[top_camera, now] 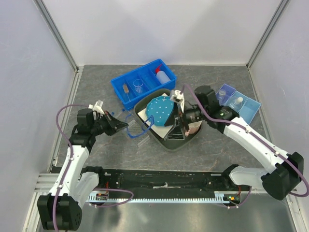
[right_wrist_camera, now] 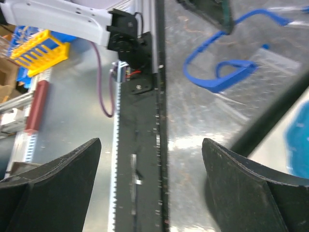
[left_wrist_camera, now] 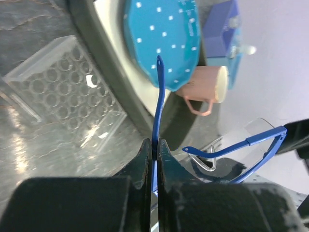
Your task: Organize the chemistry lab equipment
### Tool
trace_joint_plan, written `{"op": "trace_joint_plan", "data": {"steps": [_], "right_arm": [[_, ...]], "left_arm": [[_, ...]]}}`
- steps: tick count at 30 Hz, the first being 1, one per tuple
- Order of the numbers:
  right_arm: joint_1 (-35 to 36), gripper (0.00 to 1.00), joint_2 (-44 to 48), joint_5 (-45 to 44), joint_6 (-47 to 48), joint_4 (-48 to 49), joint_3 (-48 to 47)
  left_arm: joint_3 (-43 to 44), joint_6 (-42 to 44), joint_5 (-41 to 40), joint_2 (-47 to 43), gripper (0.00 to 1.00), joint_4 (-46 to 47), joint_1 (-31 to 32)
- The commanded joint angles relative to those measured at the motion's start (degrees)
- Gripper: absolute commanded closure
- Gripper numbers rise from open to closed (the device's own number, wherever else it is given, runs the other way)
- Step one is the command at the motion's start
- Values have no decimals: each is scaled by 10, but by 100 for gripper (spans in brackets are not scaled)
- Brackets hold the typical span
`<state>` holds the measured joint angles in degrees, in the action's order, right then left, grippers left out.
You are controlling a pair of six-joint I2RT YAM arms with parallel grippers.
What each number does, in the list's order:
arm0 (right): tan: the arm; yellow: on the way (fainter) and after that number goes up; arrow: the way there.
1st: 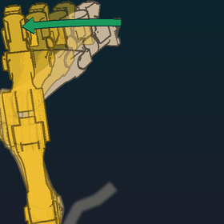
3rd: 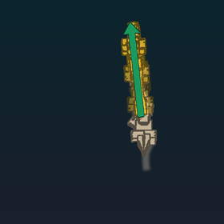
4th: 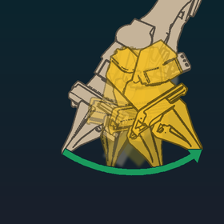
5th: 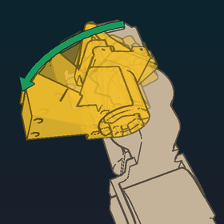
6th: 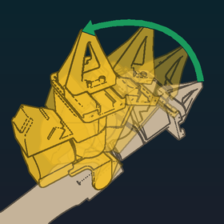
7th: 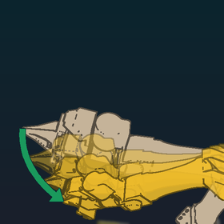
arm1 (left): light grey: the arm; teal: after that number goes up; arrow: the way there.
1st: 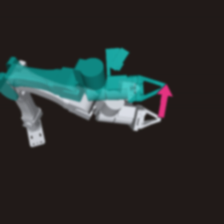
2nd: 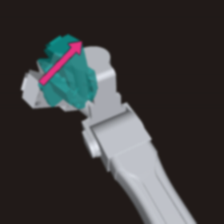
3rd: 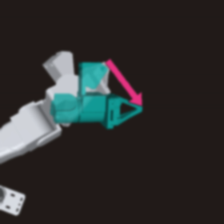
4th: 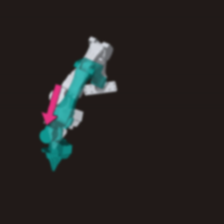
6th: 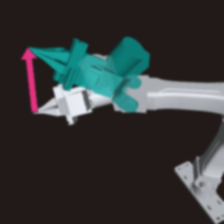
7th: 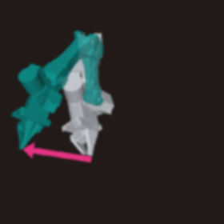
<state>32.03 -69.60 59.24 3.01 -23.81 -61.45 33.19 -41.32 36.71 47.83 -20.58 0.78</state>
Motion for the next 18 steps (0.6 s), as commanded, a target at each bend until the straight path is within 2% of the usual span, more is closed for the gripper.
{"op": "trace_joint_plan", "data": {"steps": [1,3,7,11,14,18], "right_arm": [[72,8,-1,-84,-174,63,-23],[76,11,-24,-92,-207,66,-34],[76,12,-39,-128,-214,64,-45],[76,15,-48,-130,-243,99,-61],[77,22,-63,-134,-261,113,-75],[81,26,-80,-152,-257,110,-92]], "left_arm": [[-38,-164,71,-38,98,168,4],[-65,-192,73,-45,98,199,4],[-98,-260,58,-70,98,258,11],[-111,-288,18,-89,98,271,33],[-108,-294,-16,-85,98,281,66],[-86,-284,-71,-61,98,283,127]]}}
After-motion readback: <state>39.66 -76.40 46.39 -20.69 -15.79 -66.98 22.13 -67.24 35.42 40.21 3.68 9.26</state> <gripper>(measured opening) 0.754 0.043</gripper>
